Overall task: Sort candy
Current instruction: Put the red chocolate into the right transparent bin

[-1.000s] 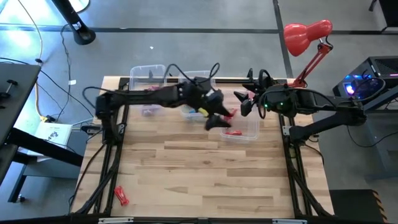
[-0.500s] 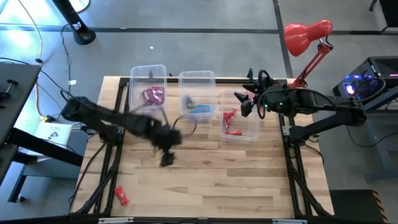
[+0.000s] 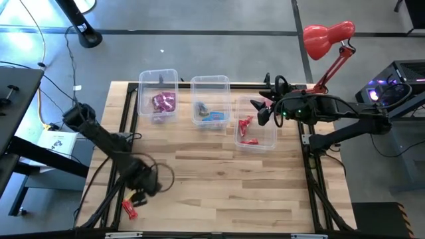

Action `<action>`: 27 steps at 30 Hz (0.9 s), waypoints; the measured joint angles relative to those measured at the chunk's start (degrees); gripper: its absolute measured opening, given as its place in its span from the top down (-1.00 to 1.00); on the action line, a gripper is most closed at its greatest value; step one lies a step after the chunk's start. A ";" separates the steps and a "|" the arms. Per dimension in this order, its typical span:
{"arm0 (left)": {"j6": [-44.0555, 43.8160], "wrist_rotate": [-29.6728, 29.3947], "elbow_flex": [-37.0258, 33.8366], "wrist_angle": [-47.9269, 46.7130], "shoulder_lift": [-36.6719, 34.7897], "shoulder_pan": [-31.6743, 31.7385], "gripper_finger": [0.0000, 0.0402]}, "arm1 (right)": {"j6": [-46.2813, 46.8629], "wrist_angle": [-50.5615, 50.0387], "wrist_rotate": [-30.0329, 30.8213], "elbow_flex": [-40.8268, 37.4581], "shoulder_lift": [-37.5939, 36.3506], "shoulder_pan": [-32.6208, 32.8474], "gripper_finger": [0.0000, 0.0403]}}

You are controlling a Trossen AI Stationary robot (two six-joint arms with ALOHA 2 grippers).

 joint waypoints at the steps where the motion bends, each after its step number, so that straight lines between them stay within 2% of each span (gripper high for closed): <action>1: 0.09 1.38 0.08 1.18 0.00 -1.57 -0.45 | 0.00 0.00 0.00 0.00 0.00 0.00 -0.24; 3: 0.25 3.71 0.08 4.06 0.00 -4.64 -0.45 | 0.01 0.00 0.00 0.00 0.00 0.00 -0.24; 6: 0.29 3.69 0.08 9.14 0.00 -8.74 -0.45 | 0.02 0.00 0.00 -0.02 0.00 0.00 -0.24; 12: 0.73 -2.82 0.10 11.64 2.26 -14.88 -0.45 | 0.02 0.00 0.52 -0.10 0.00 0.00 -0.24; 19: 6.44 0.51 0.10 13.76 9.24 -19.27 -0.45 | 1.39 -0.82 0.61 -0.11 0.00 0.00 -0.24; 27: 12.08 -0.69 0.26 15.44 17.27 -20.76 -0.45 | 2.60 -2.12 0.63 -0.11 0.02 0.00 -0.24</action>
